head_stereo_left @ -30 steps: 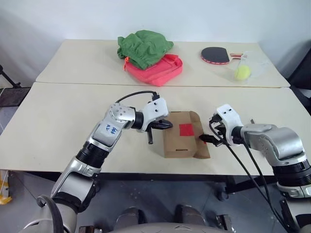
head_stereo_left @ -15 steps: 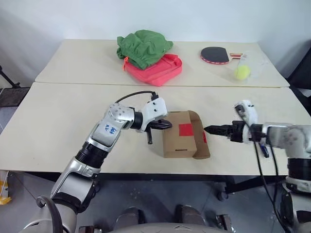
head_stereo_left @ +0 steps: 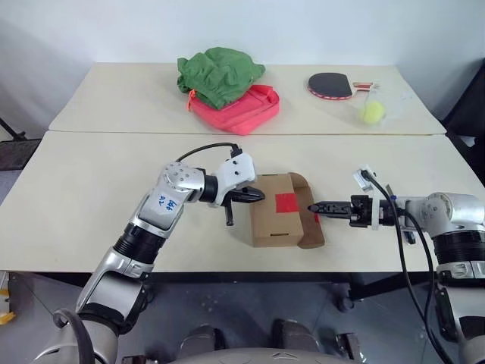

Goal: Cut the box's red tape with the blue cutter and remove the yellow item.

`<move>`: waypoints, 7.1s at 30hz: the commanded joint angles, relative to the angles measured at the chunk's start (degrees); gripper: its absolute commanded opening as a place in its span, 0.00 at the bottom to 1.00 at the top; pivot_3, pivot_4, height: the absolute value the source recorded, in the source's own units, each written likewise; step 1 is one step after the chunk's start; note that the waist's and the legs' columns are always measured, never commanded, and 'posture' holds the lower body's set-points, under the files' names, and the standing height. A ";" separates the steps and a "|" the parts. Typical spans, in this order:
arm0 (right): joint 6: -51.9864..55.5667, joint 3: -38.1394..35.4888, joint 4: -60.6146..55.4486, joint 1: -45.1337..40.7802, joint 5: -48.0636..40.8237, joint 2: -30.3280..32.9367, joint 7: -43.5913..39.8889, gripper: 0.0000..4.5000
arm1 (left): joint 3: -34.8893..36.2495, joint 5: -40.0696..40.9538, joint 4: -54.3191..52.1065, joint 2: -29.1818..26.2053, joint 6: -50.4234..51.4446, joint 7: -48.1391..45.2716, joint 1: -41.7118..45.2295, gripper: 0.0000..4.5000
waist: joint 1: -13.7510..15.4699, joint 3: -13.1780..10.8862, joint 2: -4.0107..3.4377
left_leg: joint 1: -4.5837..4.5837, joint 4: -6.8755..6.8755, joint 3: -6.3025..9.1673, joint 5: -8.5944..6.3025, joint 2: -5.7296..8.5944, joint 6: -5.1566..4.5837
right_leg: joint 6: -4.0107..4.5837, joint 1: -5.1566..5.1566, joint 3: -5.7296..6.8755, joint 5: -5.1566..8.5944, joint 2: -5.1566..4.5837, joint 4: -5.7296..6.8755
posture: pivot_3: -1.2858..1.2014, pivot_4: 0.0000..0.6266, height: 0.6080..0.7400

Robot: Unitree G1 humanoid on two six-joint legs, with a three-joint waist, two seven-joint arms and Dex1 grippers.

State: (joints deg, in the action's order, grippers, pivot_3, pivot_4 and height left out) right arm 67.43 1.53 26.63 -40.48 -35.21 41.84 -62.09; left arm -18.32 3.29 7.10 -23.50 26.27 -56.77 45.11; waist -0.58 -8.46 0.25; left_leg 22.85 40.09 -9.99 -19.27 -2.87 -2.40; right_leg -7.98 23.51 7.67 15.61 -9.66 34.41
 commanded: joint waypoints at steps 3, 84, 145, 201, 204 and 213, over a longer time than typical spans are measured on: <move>0.10 6.59 1.72 -0.37 3.03 -2.87 -4.11 0.66 | -2.54 -0.79 0.74 -1.29 2.40 -1.66 -3.06 0.00 | -0.43 0.00 -0.01 | -0.07 -0.05 0.00 -0.03 -0.06 0.10 | 0.00 0.01 0.03 0.00 0.04 0.07 | 0.52 0.24 1.00; 25.07 1.66 -22.97 -7.34 -24.09 35.81 23.63 0.00 | -4.38 -4.29 22.14 30.98 -13.10 16.05 -0.65 0.00 | 1.92 -0.13 -0.64 | 0.51 0.15 -0.05 -0.87 0.10 -0.50 | 0.09 0.11 1.70 0.05 -0.90 -0.55 | 0.52 0.24 1.00; 13.23 -5.20 -18.86 9.23 -31.97 40.31 36.10 0.00 | -6.11 -4.66 27.53 25.77 -7.93 2.30 5.33 0.00 | 1.69 0.17 0.00 | 0.36 1.22 0.28 -1.18 0.11 -1.11 | -0.10 -0.88 1.66 -0.13 -0.96 -0.90 | 0.52 0.24 1.00; -34.96 -57.62 -53.16 53.27 -10.12 12.62 -13.04 1.00 | 31.89 19.09 3.54 -30.58 -4.31 -17.08 -27.82 0.99 | 1.86 -0.39 -0.29 | 0.34 0.48 -0.18 -0.95 0.13 -0.54 | -0.61 -0.07 1.47 -0.33 -0.70 -0.37 | 0.52 0.24 1.00; -35.16 -58.16 -52.27 54.70 -9.67 13.52 -13.51 1.00 | 23.50 18.93 -0.36 -25.04 2.84 -15.89 -15.44 0.99 | 2.25 -0.37 -0.25 | 0.34 0.54 -0.02 -0.88 0.14 -0.65 | -0.60 -0.17 1.38 -0.33 -0.78 -0.41 | 0.52 0.24 1.00; -31.10 -61.41 -50.59 57.41 -10.25 16.55 -12.64 1.00 | -6.59 6.64 8.55 -1.55 11.37 -18.17 23.81 0.99 | 2.10 -0.46 -0.06 | 0.39 0.79 -0.05 -0.79 0.40 -0.64 | -0.62 -0.54 1.41 -0.34 -0.56 -0.58 | 0.52 0.24 1.00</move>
State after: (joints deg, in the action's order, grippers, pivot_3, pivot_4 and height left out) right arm 35.77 -58.05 -23.39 17.02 -44.21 58.32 -75.42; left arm -21.22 12.51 14.64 -25.70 38.98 -72.04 66.44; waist 1.52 -8.93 0.19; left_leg 23.25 40.81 -10.06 -20.06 -2.48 -3.04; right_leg -8.60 22.98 9.10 15.28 -10.20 33.74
